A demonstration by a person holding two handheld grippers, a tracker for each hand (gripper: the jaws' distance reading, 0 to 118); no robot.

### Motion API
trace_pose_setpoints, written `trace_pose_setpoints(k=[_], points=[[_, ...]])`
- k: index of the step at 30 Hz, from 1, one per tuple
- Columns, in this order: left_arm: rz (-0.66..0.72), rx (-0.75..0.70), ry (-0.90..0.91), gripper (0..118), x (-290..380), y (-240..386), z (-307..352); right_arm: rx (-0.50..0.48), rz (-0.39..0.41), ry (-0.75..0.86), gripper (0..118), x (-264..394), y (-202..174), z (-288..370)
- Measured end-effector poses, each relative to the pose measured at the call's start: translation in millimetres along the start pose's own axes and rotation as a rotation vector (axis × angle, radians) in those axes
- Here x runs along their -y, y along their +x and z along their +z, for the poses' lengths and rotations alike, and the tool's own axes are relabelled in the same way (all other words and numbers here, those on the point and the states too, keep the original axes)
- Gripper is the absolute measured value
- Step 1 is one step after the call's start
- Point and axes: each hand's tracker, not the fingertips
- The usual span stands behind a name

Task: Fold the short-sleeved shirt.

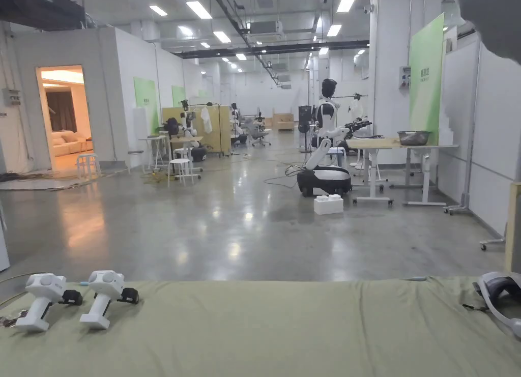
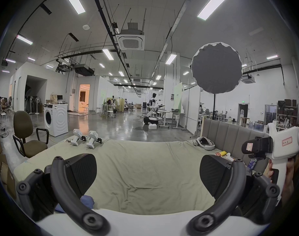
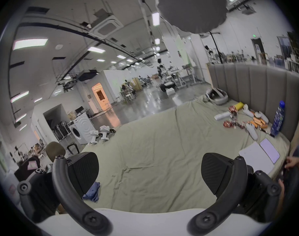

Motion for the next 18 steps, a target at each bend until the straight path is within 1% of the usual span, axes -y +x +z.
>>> trace_pose_setpoints(k=[2, 5, 8, 12, 15, 18], points=[[-0.017, -0.009, 0.018, 118, -2, 3, 4, -0.025, 0.062, 0.018, 118, 1, -2, 3], [-0.046, -0.018, 0.064, 118, -7, 7, 12, -0.024, 0.127, 0.036, 118, -2, -7, 8], [-0.054, -0.032, 0.109, 118, -10, 10, 20, -0.051, 0.182, 0.105, 118, -2, -12, 15], [-0.050, -0.023, 0.146, 118, -12, 10, 26, -0.051, 0.169, 0.136, 118, -4, -17, 18], [-0.063, -0.027, 0.161, 118, -13, 13, 29, -0.073, 0.172, 0.157, 118, -5, -16, 20], [-0.072, -0.025, 0.185, 118, -16, 14, 33, -0.096, 0.174, 0.255, 118, -4, -17, 30]])
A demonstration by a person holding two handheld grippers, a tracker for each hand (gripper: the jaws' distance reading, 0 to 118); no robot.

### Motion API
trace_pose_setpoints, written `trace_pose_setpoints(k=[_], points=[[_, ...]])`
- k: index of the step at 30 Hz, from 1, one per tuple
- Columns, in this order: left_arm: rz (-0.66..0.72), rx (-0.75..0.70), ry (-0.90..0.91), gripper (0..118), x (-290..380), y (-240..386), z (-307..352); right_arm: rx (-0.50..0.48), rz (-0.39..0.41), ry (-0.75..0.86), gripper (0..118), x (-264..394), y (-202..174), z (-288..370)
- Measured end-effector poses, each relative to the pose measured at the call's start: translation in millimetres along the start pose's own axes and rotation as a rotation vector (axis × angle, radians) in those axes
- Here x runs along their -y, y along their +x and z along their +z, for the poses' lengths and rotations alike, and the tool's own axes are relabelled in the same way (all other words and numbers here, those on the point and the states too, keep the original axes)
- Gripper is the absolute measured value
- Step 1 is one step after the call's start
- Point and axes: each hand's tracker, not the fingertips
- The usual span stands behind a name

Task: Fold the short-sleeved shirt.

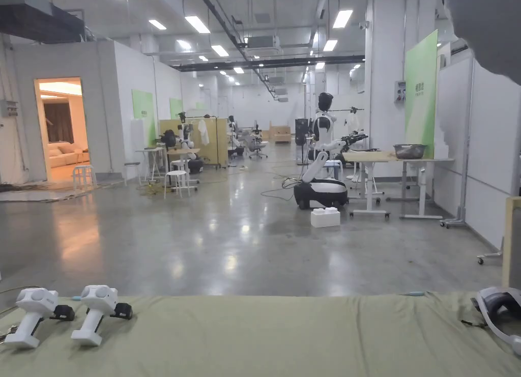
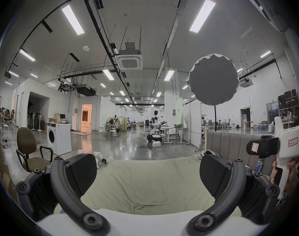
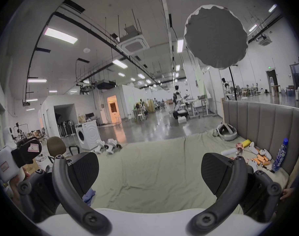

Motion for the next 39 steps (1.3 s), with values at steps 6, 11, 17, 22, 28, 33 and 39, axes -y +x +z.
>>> trace_pose_setpoints(k=[6, 11, 17, 22, 28, 33, 39], points=[[0.013, 0.001, 0.070, 118, -9, 0, 10, 0.005, 0.005, 0.050, 118, -6, 2, 4], [0.037, 0.003, 0.099, 118, -20, -1, 15, -0.021, -0.012, 0.099, 118, -8, 3, 7], [0.009, 0.036, 0.126, 118, -24, 7, 15, -0.072, -0.027, 0.122, 118, -12, 4, 4], [-0.007, 0.043, 0.080, 118, -20, 14, 7, -0.069, -0.019, 0.117, 118, -12, 6, 2], [0.001, 0.056, -0.021, 118, -16, 19, -8, -0.017, 0.039, 0.063, 118, -5, 6, -2], [0.122, 0.011, -0.124, 118, -5, 9, -24, 0.011, 0.076, -0.014, 118, 9, 5, -4], [0.256, 0.050, -0.208, 118, 8, -1, -35, 0.043, 0.118, -0.074, 118, 31, 1, -6]])
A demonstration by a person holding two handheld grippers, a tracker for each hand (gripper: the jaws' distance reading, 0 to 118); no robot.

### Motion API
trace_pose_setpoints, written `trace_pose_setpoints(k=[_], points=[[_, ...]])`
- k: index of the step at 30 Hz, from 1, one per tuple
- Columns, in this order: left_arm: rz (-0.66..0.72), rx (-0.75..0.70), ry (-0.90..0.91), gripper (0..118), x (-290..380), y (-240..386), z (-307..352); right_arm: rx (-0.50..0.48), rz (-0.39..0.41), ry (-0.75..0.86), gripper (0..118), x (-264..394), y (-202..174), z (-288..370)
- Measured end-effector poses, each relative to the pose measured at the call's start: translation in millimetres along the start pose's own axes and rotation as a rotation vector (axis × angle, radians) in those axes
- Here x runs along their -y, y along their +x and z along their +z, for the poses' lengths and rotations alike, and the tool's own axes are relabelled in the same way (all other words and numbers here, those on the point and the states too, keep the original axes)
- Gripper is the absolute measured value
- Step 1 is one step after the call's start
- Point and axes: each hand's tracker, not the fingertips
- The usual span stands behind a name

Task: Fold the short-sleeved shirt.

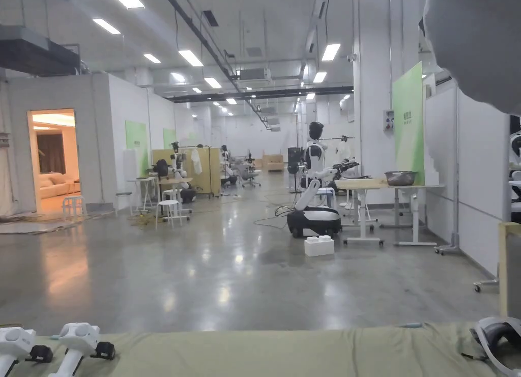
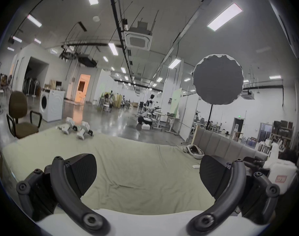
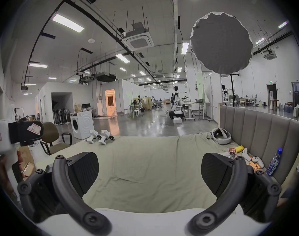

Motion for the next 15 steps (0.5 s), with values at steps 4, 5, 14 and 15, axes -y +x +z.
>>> trace_pose_setpoints(k=[4, 5, 14, 15], points=[[-0.004, -0.069, -0.093, 118, 12, 3, -18, -0.004, -0.023, -0.050, 118, 13, -2, -3], [-0.008, -0.061, -0.101, 118, 13, 5, -19, -0.007, -0.027, -0.059, 118, 15, -2, -4], [-0.060, 0.044, -0.206, 118, 7, 20, -28, -0.007, -0.024, -0.096, 118, 19, -11, -6], [-0.064, 0.033, -0.197, 118, 10, 22, -23, -0.007, -0.024, -0.092, 118, 18, -12, -6]])
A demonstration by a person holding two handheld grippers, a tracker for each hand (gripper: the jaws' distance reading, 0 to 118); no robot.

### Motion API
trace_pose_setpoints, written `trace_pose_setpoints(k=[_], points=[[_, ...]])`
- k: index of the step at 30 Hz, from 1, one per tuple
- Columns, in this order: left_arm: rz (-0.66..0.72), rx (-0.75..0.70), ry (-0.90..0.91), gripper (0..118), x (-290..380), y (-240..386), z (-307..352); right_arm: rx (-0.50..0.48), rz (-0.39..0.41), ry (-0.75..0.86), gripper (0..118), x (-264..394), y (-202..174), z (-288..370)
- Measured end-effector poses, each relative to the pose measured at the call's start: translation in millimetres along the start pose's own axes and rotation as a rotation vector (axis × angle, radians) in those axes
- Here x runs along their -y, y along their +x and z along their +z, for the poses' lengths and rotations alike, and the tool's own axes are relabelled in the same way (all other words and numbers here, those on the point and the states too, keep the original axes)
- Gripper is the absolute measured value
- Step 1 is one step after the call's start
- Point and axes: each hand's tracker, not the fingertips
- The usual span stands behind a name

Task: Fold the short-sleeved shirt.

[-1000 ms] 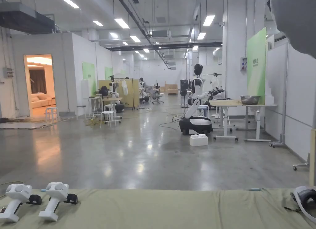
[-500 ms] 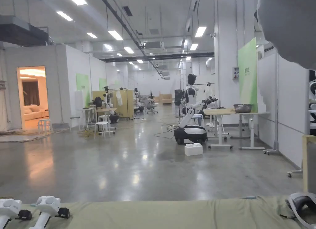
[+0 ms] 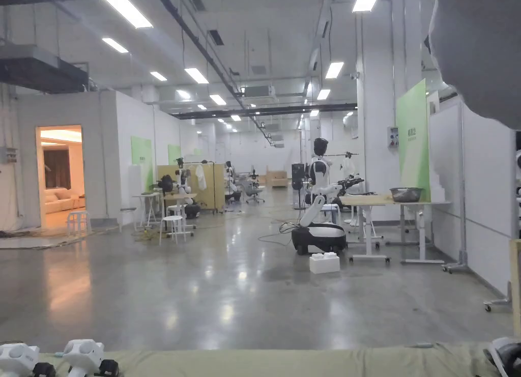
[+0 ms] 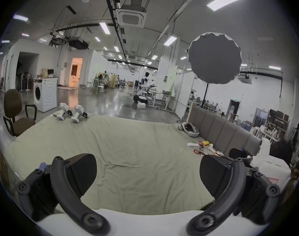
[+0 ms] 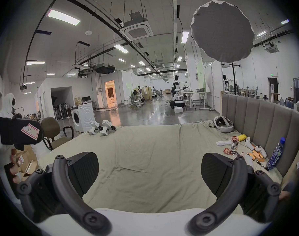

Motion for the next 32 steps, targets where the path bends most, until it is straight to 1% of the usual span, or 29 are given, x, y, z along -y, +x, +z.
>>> trace_pose_setpoints(k=[3, 7, 10, 11, 12, 13, 16, 19, 22, 25, 30, 32], points=[[0.000, -0.067, -0.065, 118, -2, 13, -8, -0.013, -0.022, 0.003, 118, -1, 1, 1], [-0.032, -0.107, -0.144, 118, 4, 36, -21, -0.034, -0.110, -0.008, 118, 2, 3, -1], [-0.028, -0.099, -0.165, 118, 5, 50, -28, -0.053, -0.157, -0.021, 118, 3, 7, -2], [-0.013, -0.084, -0.207, 118, 4, 53, -33, -0.054, -0.172, -0.020, 118, 3, 7, -2], [-0.033, -0.055, -0.206, 118, 2, 59, -32, -0.055, -0.180, -0.020, 118, 1, 8, -2], [-0.026, -0.035, -0.154, 118, 1, 62, -26, -0.055, -0.186, -0.018, 118, -1, 9, 0], [-0.041, -0.028, -0.121, 118, 0, 73, -14, -0.063, -0.186, 0.001, 118, -4, 15, 6], [-0.039, 0.026, -0.069, 118, 0, 79, -3, -0.037, -0.193, 0.010, 118, -5, 18, 7], [-0.057, 0.046, -0.119, 118, -1, 88, -6, -0.035, -0.215, 0.000, 118, -4, 23, 6], [-0.068, 0.063, -0.096, 118, 3, 90, -4, -0.042, -0.233, -0.009, 118, -2, 25, 5], [-0.035, 0.063, -0.106, 118, 0, 85, -8, -0.036, -0.237, -0.024, 118, 1, 27, 3], [0.043, 0.121, -0.106, 118, -1, 72, -8, -0.033, -0.237, -0.024, 118, 1, 28, 2]])
